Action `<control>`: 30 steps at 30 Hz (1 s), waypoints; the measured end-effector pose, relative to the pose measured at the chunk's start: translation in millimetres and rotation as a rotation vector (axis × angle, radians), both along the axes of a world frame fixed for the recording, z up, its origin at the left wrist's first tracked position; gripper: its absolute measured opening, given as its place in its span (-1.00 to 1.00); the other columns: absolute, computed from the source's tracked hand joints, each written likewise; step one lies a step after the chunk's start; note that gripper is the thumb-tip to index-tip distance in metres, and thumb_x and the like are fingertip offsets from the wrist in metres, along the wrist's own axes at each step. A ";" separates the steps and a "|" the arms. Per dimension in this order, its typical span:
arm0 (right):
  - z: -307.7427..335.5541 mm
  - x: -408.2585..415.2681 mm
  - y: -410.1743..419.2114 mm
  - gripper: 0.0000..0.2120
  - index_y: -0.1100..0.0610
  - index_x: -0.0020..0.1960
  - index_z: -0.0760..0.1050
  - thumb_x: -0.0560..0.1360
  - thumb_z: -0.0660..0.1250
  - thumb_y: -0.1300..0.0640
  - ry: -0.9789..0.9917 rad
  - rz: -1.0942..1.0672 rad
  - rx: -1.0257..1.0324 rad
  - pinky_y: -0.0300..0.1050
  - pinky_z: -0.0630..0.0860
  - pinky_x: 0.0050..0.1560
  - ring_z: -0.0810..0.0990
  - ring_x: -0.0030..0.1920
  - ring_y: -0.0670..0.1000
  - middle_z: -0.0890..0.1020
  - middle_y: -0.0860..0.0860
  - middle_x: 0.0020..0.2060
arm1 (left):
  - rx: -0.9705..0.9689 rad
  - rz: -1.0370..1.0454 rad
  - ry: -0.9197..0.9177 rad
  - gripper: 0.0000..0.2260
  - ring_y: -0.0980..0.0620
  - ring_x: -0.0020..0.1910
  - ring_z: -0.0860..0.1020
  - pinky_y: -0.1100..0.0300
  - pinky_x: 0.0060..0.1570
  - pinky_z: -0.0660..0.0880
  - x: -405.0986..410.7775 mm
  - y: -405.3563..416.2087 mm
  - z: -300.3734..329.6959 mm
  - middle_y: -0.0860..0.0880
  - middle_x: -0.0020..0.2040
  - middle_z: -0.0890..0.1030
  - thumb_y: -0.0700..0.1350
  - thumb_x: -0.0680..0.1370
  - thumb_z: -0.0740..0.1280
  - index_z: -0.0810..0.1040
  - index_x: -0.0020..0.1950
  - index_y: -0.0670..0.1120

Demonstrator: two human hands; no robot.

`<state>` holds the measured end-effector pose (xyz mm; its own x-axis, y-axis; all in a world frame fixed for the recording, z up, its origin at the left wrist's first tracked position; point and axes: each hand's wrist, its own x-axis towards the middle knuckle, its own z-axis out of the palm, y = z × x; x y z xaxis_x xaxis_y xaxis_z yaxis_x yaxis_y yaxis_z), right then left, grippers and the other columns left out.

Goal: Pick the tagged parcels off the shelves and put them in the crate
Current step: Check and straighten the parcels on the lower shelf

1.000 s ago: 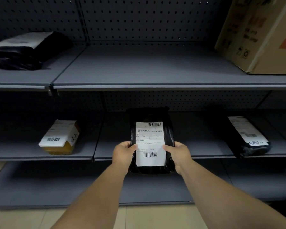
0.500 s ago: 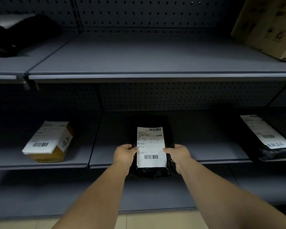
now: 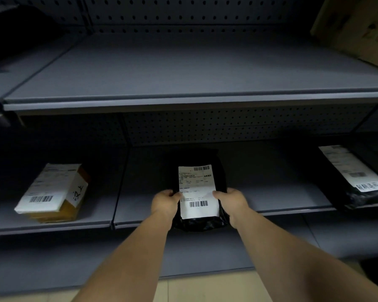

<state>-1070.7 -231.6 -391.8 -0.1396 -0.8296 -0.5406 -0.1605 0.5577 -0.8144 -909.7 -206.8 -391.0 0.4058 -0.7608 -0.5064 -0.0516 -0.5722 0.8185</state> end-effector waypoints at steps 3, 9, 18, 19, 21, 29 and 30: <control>3.6 -0.7 2.8 -0.63 0.23 0.24 0.49 0.51 0.32 0.05 0.054 0.024 -0.010 0.00 0.55 0.07 0.60 0.04 0.14 0.63 0.13 0.04 | 0.027 -0.049 -0.045 -0.64 -0.08 -0.01 0.54 0.13 -0.09 0.47 -2.2 0.7 6.8 -0.11 0.06 0.60 -0.07 0.56 0.30 0.46 0.31 -0.19; 28.6 -17.2 11.8 -0.53 0.21 0.38 0.35 0.55 0.23 -0.02 0.651 0.099 -0.200 -0.07 0.40 0.16 0.44 0.27 0.18 0.50 0.18 0.27 | -0.018 -0.166 -0.613 -0.58 -0.17 0.16 0.50 0.02 0.06 0.51 -6.3 9.2 34.3 -0.19 0.24 0.49 0.00 0.56 0.24 0.38 0.38 -0.14; 70.0 -70.0 31.3 -0.64 0.06 0.31 0.45 0.53 0.23 0.02 1.135 0.397 -0.562 -0.04 0.26 0.38 0.40 0.31 0.05 0.53 0.02 0.23 | -0.222 -0.633 -1.346 -0.63 -0.05 0.23 0.42 0.02 0.39 0.14 -60.8 19.2 78.1 -0.03 0.22 0.51 0.15 0.56 0.11 0.52 0.21 -0.02; 72.7 -78.8 32.7 -0.64 0.05 0.30 0.45 0.54 0.22 0.01 1.147 0.410 -0.576 -0.04 0.24 0.40 0.38 0.32 0.04 0.53 0.01 0.23 | -0.232 -0.665 -1.370 -0.62 -0.06 0.24 0.42 0.01 0.39 0.13 -69.2 20.4 81.1 -0.03 0.22 0.52 0.15 0.57 0.10 0.52 0.21 -0.02; 78.1 -98.5 35.9 -0.65 0.05 0.31 0.45 0.55 0.21 0.02 1.154 0.424 -0.592 -0.04 0.22 0.41 0.37 0.34 0.02 0.52 0.00 0.25 | -0.231 -0.689 -1.381 -0.62 -0.07 0.22 0.43 0.01 0.36 0.16 -87.9 23.3 86.7 -0.04 0.19 0.53 0.16 0.57 0.09 0.52 0.20 -0.02; 101.6 -198.9 59.6 -0.67 0.08 0.28 0.47 0.55 0.23 0.04 1.124 0.405 -0.648 -0.07 0.27 0.37 0.37 0.33 0.01 0.52 0.00 0.22 | -0.235 -0.643 -1.306 -0.65 -0.04 0.17 0.45 0.06 0.34 0.22 -190.2 53.3 100.6 -0.02 0.13 0.53 0.12 0.59 0.09 0.51 0.18 -0.04; 103.9 -213.0 62.9 -0.67 0.08 0.28 0.47 0.55 0.23 0.04 1.121 0.398 -0.650 -0.08 0.28 0.36 0.37 0.33 0.01 0.52 -0.01 0.22 | -0.236 -0.639 -1.293 -0.66 -0.04 0.15 0.47 0.07 0.31 0.26 -204.5 56.8 102.2 -0.02 0.11 0.54 0.12 0.59 0.09 0.51 0.17 -0.04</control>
<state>-1283.7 -168.7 -287.9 0.0644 -0.9763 0.2064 -0.9650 -0.1136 -0.2363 -1114.2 -150.0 -288.8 0.0401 -0.9941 0.1010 -0.9967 -0.0326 0.0748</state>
